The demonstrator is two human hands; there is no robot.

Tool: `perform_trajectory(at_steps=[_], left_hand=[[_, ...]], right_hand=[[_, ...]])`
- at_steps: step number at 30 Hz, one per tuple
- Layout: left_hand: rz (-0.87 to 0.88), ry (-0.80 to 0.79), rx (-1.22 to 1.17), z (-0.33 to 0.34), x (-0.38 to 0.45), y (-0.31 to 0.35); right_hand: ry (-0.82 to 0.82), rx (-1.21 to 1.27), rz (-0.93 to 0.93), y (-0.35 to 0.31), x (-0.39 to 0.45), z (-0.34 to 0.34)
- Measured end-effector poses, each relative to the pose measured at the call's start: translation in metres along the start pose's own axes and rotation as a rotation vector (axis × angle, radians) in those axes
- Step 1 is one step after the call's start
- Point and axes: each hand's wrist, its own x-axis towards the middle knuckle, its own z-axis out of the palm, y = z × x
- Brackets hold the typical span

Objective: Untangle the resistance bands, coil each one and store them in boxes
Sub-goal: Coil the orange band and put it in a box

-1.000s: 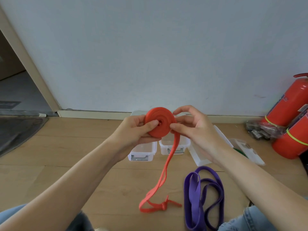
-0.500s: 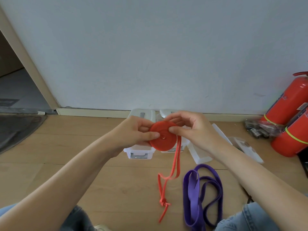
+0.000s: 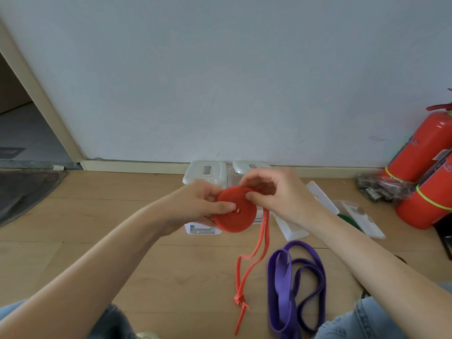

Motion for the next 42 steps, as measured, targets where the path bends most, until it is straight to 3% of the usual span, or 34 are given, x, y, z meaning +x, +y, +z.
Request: perform_trajectory(at_steps=[6,11,14,17,20,24,28,32,34,38,40,42], left_hand=[[0.109,0.248,-0.212,-0.004,0.002,0.005],[0.135,0.321,-0.303,0.002,0.005,0.002],[0.111,0.270,-0.253,0.002,0.007,-0.003],[0.020,0.143,-0.077,0.002,0.007,-0.005],[0.030,0.253,0.160,0.011,0.010,-0.008],[0.193,0.559,0.313,0.016,0.013,-0.007],[0.261,0.627,0.223,0.017,0.013,-0.001],[0.267,0.690,0.135,0.016,0.016,0.002],[0.239,0.619,0.066,0.014,0.016,0.000],[0.011,0.068,-0.037,0.003,0.006,-0.002],[-0.020,0.035,0.042,0.004,0.006,-0.005],[0.009,0.162,0.060,0.009,0.007,-0.005]], right_hand=[[0.071,0.445,0.173,0.002,0.001,-0.006],[0.114,0.496,0.205,0.003,0.003,0.001],[0.143,0.403,0.189,0.005,0.002,0.000],[0.091,0.098,0.105,0.005,0.001,0.001],[0.049,-0.031,0.047,0.003,0.001,0.005],[0.082,0.164,0.102,0.004,0.001,0.008],[0.066,0.549,0.227,0.004,0.001,0.007],[0.061,0.575,0.234,0.004,0.000,0.009],[0.085,0.540,0.226,0.005,0.001,0.007],[0.031,0.205,0.124,0.006,0.002,-0.001],[-0.029,0.036,0.070,0.005,0.002,0.000],[-0.029,0.080,0.082,0.005,0.002,0.001]])
